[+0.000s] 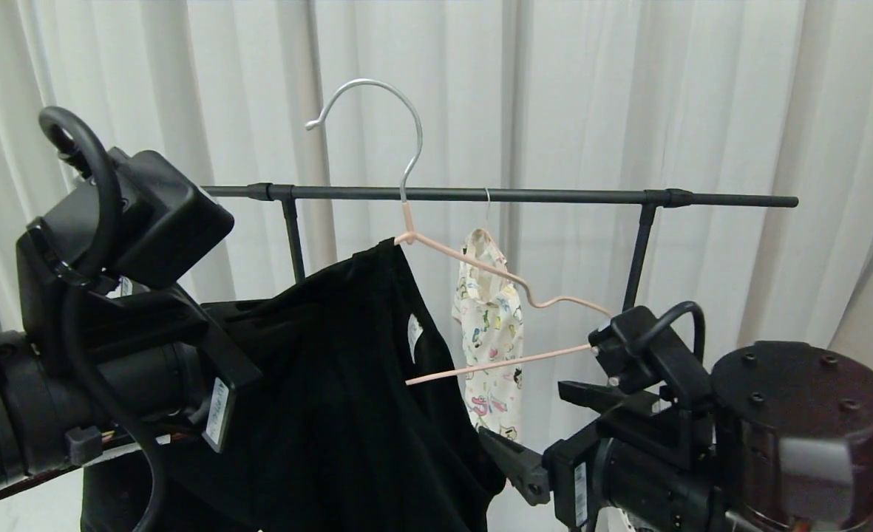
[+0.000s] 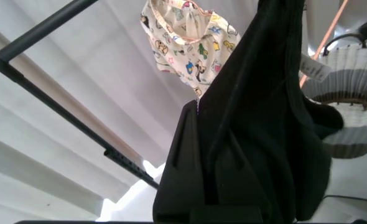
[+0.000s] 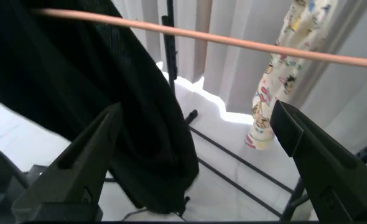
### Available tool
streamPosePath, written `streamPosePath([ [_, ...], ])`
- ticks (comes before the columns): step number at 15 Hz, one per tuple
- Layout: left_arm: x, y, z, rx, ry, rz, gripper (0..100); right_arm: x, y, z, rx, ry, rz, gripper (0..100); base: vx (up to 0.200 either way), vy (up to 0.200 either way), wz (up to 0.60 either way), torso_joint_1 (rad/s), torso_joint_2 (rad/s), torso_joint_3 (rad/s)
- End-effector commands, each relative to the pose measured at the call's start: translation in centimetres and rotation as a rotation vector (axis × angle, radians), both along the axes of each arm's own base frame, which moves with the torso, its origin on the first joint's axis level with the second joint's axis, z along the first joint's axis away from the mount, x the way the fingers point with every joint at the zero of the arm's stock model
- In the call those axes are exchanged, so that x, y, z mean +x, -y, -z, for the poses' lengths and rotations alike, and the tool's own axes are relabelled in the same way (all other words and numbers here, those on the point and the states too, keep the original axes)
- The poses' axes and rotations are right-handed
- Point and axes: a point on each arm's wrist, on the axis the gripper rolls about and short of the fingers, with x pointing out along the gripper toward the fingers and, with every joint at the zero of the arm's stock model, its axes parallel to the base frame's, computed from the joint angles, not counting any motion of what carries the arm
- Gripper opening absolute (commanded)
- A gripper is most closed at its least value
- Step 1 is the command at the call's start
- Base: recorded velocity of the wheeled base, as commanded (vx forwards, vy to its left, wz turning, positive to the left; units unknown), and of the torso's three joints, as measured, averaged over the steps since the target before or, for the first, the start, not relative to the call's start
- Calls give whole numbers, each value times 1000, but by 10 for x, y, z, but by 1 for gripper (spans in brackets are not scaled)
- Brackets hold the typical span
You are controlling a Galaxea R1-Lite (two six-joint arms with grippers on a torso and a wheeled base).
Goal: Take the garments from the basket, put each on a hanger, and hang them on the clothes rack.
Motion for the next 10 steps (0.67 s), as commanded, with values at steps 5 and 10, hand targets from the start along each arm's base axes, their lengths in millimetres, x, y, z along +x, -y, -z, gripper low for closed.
streamPosePath([
  [5, -1, 1, -4, -13, 10, 9, 0, 1, -19, 21, -67, -28, -21, 100, 0, 0, 0, 0, 0, 0],
  [10, 1, -1, -6, -17, 16, -6, 0, 6, -11, 34, -166, -48, 58, 100, 0, 0, 0, 0, 0, 0],
])
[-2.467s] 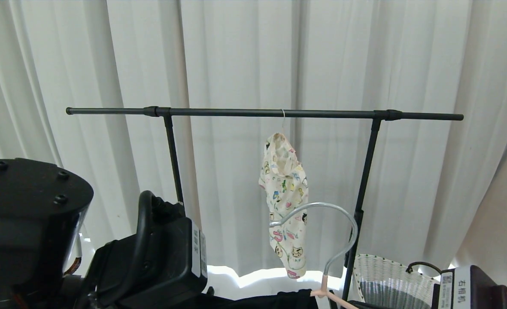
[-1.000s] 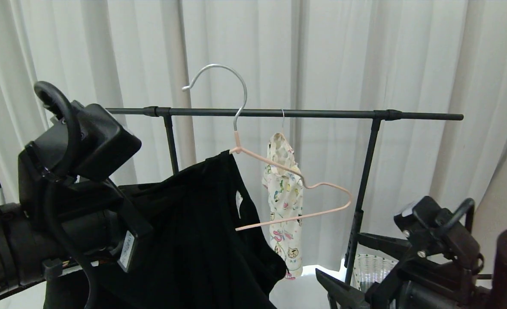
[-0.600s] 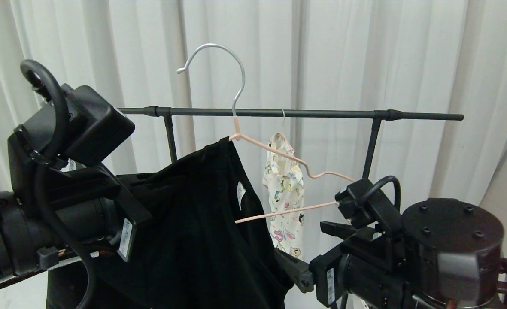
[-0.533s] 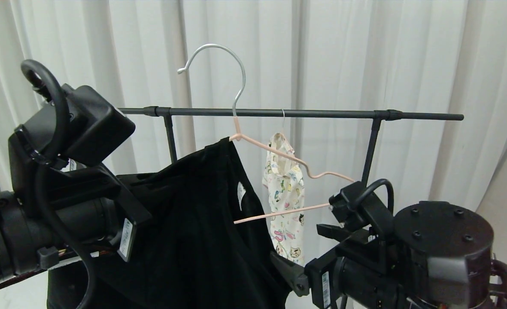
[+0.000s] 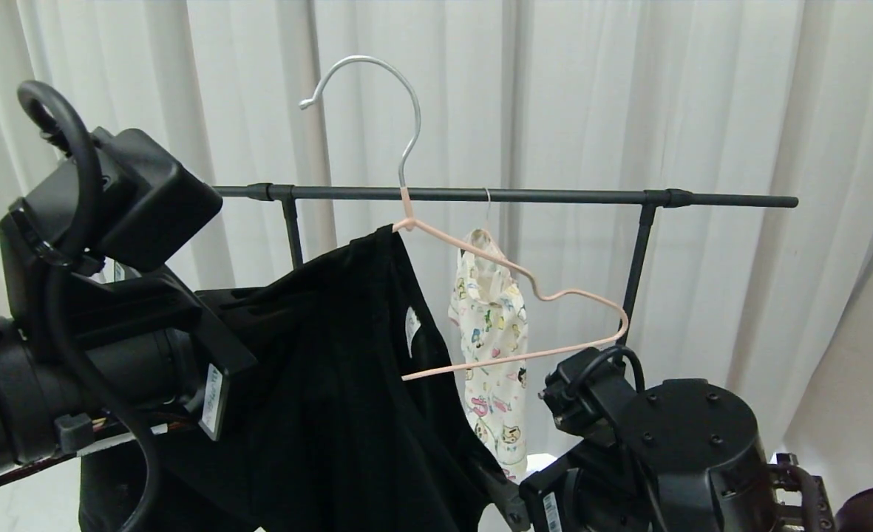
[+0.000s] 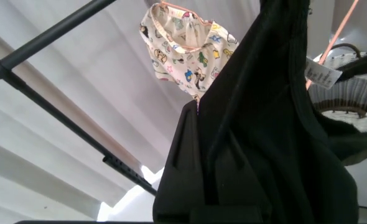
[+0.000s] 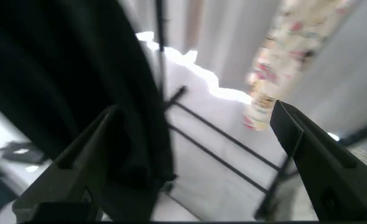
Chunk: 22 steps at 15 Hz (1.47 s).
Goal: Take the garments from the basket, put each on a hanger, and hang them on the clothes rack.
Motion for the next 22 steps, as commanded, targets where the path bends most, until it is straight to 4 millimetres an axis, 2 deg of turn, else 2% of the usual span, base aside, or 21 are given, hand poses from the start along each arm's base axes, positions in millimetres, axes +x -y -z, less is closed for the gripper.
streamPosePath([
  [1, 1, -2, 0, 1, -1, -12, 0, 8, 12, 4, -48, 3, 79, 100, 0, 0, 0, 0, 0, 0],
  [5, 0, -3, 3, 5, -5, -13, 0, 19, 54, 7, -119, 13, 182, 100, 0, 0, 0, 0, 0, 0],
  [8, -5, -7, 19, 44, -37, -10, 0, 35, 91, 0, -159, 53, 302, 100, 0, 0, 0, 0, 0, 0],
  [9, -6, -8, 22, 50, -44, -10, 0, 38, 96, -2, -161, 63, 319, 100, 0, 0, 0, 0, 0, 0],
  [10, -11, -12, 35, 76, -73, -7, 0, 45, 112, -11, -167, 95, 372, 100, 0, 0, 0, 0, 0, 0],
  [11, -14, -14, 43, 94, -92, -7, 0, 48, 120, -16, -166, 116, 391, 100, 0, 0, 0, 0, 0, 0],
  [15, -16, -14, 64, 153, -146, -1, 0, 37, 131, -34, -124, 166, 312, 100, 0, 0, 0, 0, 0, 0],
  [16, -16, -14, 64, 153, -146, -1, 0, 37, 131, -34, -124, 166, 312, 100, 0, 0, 0, 0, 0, 0],
  [18, -13, -10, 69, 198, -155, -2, 0, 27, 134, -47, -122, 181, 219, 100, 0, 0, 0, 0, 0, 0],
  [22, -18, 1, 64, 111, -69, 58, 0, 35, 138, -49, -145, 181, 242, 100, 0, 0, 0, 0, 0, 0],
])
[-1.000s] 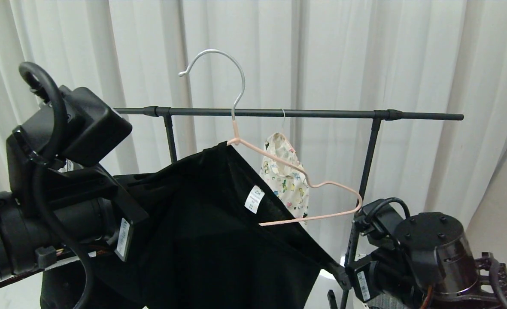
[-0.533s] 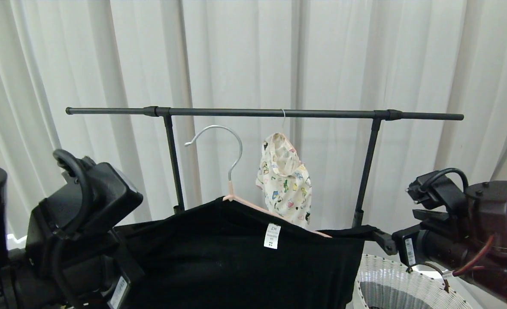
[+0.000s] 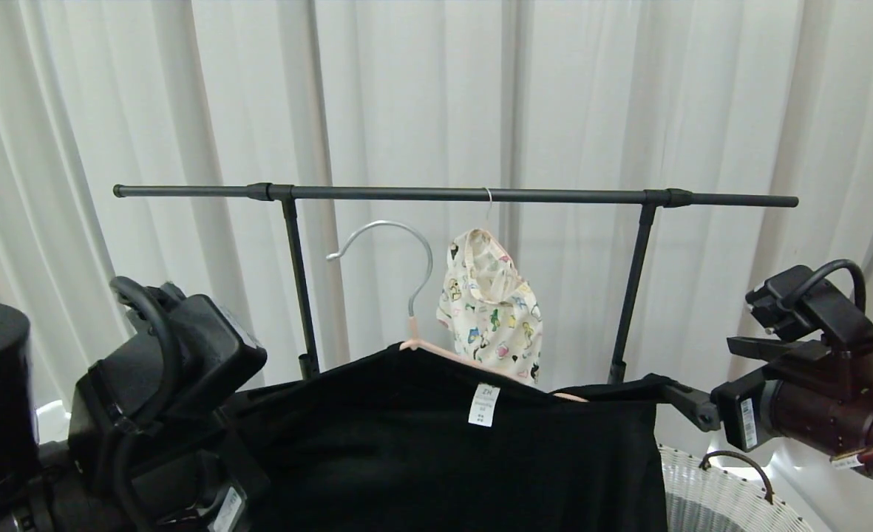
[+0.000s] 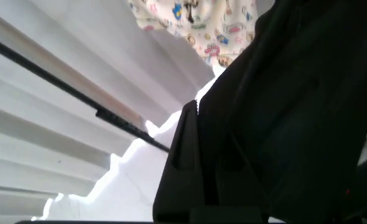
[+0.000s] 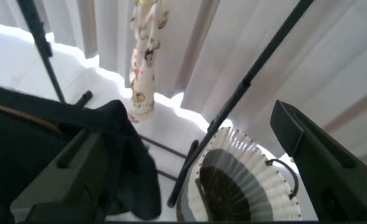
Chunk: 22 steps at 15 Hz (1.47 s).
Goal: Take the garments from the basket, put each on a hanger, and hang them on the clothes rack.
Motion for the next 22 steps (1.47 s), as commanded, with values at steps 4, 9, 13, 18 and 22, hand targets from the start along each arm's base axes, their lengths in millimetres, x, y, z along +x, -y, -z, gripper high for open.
streamPosePath([
  [4, -6, 7, 5, -81, 86, 58, 0, 21, 18, 6, -54, -13, 110, 100, 0, 0, 0, 0, 0, 0],
  [9, -8, 5, 12, -61, 76, 61, 0, 25, 20, -2, -37, 6, 117, 100, 0, 0, 0, 0, 0, 0],
  [13, -1, 12, -3, -154, 161, 58, 0, 3, 16, 19, -90, -79, 8, 100, 0, 0, 0, 0, 0, 0],
  [18, -4, 13, -3, -175, 149, 105, 0, 9, 16, 26, -102, -107, 21, 100, 0, 0, 0, 0, 0, 0],
  [22, -4, 13, -11, -211, 180, 122, 0, 12, 23, 26, -100, -108, 61, 100, 0, 0, 0, 0, 0, 0],
])
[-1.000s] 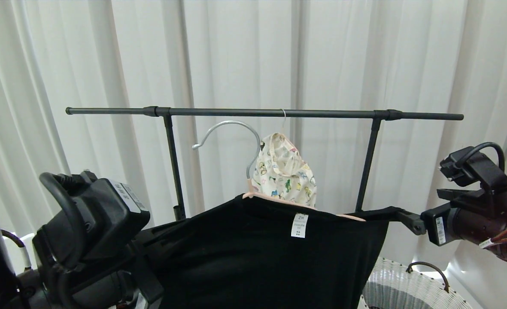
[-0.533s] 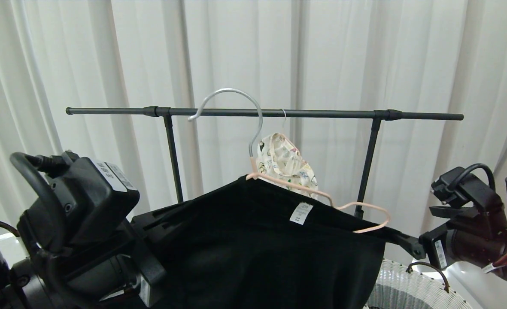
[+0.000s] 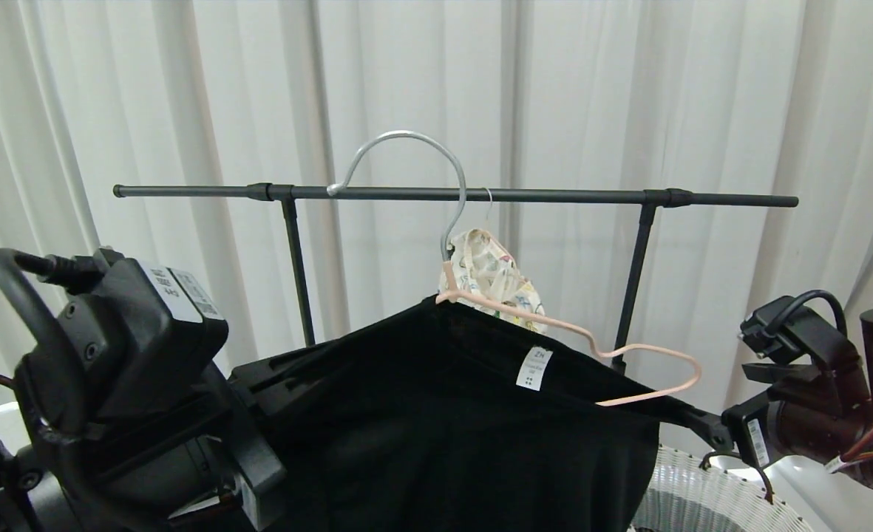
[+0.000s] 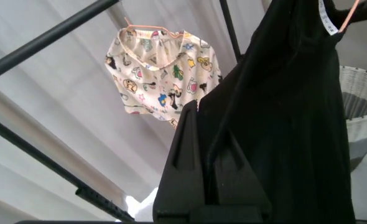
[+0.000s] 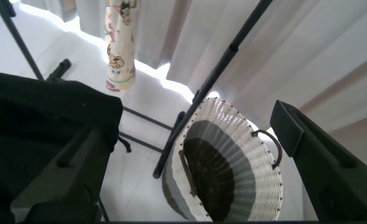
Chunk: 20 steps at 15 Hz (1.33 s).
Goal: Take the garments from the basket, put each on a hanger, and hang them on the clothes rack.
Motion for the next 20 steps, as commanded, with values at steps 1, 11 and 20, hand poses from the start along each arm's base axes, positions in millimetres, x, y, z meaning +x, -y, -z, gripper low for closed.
streamPosePath([
  [1, -3, -3, 3, 5, -2, 2, 0, 2, 1, -1, 1, 3, 9, 100, 0, 0, 0, 0, 0, 0],
  [11, -12, -28, 70, 206, -156, -52, 0, 9, 1, -41, 53, 141, -24, 100, 0, 0, 0, 0, 0, 0],
  [20, 18, -8, 54, 189, -150, -101, 0, -22, -18, -34, -32, 117, -314, 100, 0, 0, 0, 0, 0, 0],
])
